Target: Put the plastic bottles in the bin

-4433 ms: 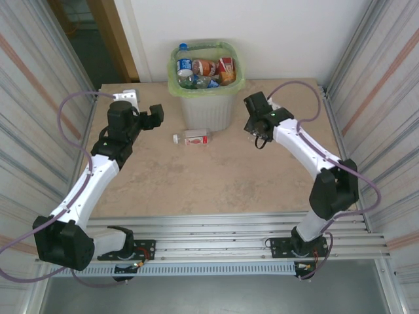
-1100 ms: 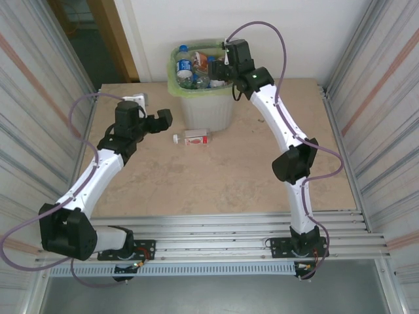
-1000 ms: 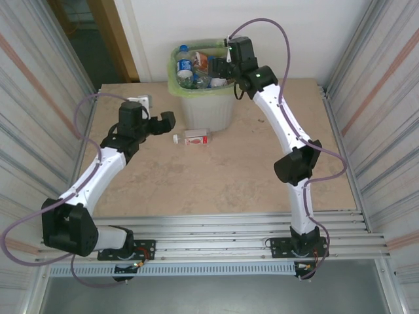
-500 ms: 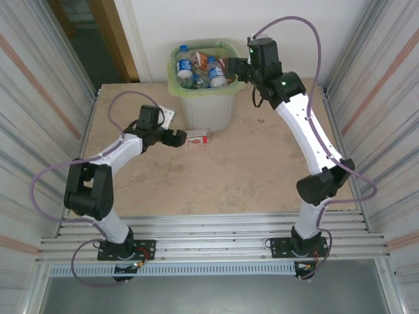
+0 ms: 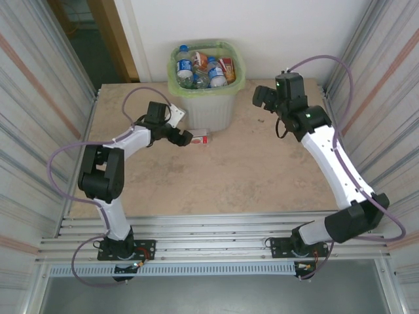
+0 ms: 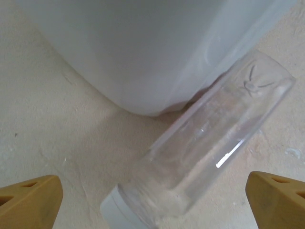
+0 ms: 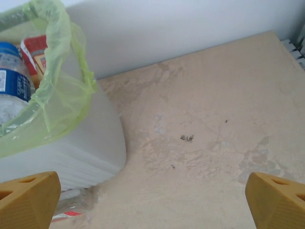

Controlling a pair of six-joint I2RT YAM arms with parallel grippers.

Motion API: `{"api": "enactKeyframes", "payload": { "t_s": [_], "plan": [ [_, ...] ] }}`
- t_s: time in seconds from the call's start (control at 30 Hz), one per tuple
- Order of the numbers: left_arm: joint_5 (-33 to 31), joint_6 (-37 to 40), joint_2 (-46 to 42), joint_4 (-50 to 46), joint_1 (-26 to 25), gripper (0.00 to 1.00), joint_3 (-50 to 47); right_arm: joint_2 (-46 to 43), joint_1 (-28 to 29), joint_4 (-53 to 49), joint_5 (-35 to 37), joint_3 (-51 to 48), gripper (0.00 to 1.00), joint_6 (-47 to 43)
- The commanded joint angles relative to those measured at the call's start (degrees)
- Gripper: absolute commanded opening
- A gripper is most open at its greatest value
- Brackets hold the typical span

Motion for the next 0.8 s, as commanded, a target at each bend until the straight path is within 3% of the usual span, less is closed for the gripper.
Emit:
{"api": "enactKeyframes", "payload": {
  "t_s": [0.0, 0.33, 0.63, 0.77],
  "plan": [
    [2.9, 1.7, 1.8, 0.0, -0.5, 0.99, 3.3, -4.0, -0.9, 1.8, 1.0, -2.1, 0.98, 2.5],
    [7.5, -1.7, 6.8, -9.3, -1.6, 0.99, 10.8, -9.2, -2.3, 0.6, 1.9, -7.4, 0.98, 4.3],
    [10.8, -6.1, 7.0, -11.3, -2.4, 0.90, 8.3, -10.0, -2.5, 0.4, 1.8, -8.7, 0.98, 5.0],
    [9.3, -6.1, 5.6, -11.5, -3.6, 0.88, 6.0, -10.2, -2.6, 0.4, 1.8, -8.8, 0.98, 5.0]
  ]
}}
